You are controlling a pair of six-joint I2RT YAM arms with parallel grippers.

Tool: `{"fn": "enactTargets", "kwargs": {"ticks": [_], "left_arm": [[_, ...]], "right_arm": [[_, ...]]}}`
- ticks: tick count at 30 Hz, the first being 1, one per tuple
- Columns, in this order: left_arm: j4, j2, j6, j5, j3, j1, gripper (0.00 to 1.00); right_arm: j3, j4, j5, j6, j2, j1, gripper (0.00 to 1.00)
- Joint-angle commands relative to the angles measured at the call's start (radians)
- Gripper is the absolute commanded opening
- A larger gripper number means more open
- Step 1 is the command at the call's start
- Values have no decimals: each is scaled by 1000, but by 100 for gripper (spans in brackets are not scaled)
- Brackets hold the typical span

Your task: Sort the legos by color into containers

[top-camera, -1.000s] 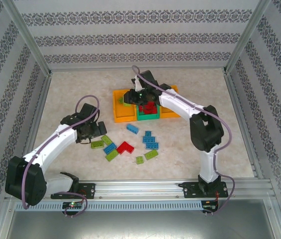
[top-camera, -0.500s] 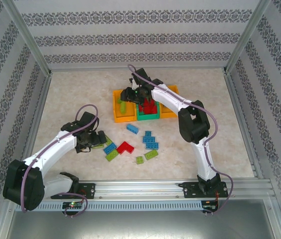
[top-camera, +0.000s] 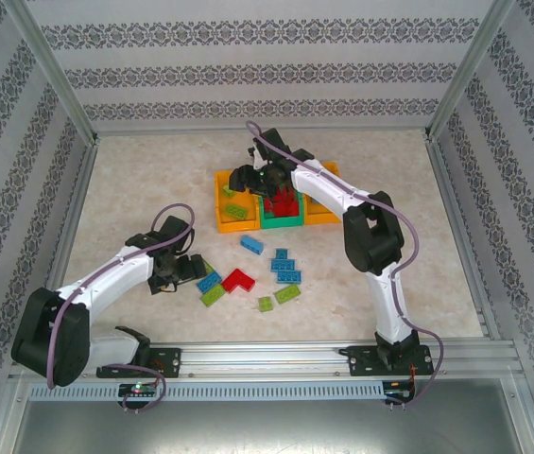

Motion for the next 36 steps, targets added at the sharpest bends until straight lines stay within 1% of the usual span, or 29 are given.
{"fn": "enactTargets", "kwargs": {"ticks": [1,4,14,20,26,31,36], "left_arm": [[30,6,18,-14,1,-10,92],[45,21,30,-17,0,-10,90],[56,106,75,-38,37,-9,83],[59,130,81,-57,44,-8,77],[56,120,68,-79,31,-5,70],[45,114,57,-98,30,2,70],[37,121,54,-112,38,3,79]], "right_arm": [[-33,17,-15,2,-82,-14,67],[-57,17,-15,-5,-101,-26,68],[-127,30,-19,0,-138,-58,68],[-141,33,-19,1,-144,-62,68],[-143,30,-19,-2,-146,-67,68],[-148,31,-20,-2,-147,-68,68],[-150,33,-24,2,-144,-68,68]]}}
